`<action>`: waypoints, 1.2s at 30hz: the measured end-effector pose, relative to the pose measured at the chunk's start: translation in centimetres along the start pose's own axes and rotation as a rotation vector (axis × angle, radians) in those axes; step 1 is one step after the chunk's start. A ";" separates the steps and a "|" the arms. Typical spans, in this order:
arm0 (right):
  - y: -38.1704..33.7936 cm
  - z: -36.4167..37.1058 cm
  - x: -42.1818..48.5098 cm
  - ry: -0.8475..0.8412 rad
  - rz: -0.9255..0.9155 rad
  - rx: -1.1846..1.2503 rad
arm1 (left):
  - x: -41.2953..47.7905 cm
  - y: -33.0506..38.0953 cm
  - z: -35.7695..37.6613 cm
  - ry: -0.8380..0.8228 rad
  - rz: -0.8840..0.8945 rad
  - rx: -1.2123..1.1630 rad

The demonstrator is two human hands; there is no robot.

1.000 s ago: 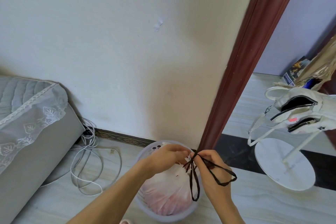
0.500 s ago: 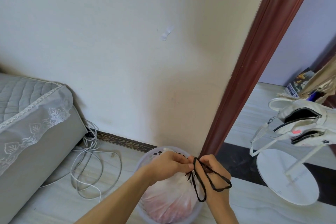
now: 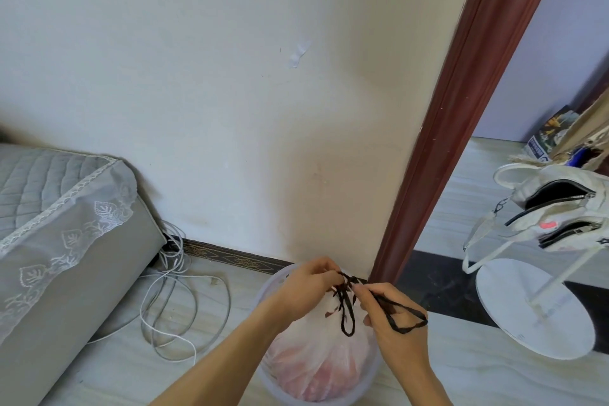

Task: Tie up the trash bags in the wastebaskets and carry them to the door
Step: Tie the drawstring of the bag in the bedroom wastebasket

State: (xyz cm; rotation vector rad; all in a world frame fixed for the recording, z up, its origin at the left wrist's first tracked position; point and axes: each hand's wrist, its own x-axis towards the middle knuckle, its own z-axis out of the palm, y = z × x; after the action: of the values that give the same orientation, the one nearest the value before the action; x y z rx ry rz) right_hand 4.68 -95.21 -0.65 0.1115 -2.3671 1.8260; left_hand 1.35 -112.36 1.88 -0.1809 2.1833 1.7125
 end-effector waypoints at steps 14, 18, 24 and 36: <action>-1.4 1.9 -0.2 -0.032 0.423 0.515 | -1.1 2.6 -0.7 0.152 0.123 0.042; -2.7 2.4 -0.5 -0.040 0.609 0.920 | -1.0 1.9 -1.1 0.211 0.099 0.099; -1.4 2.1 -0.4 0.141 0.662 0.990 | -1.0 0.5 -2.2 0.334 0.176 0.477; 3.6 0.7 -1.4 0.068 0.629 0.424 | 0.0 -2.9 -4.8 0.354 0.050 0.866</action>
State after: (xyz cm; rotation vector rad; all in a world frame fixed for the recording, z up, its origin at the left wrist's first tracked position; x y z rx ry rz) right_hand 5.49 -95.04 -4.45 -0.7127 -2.0652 2.5251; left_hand 1.29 -117.69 0.20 -0.2043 2.9839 0.6491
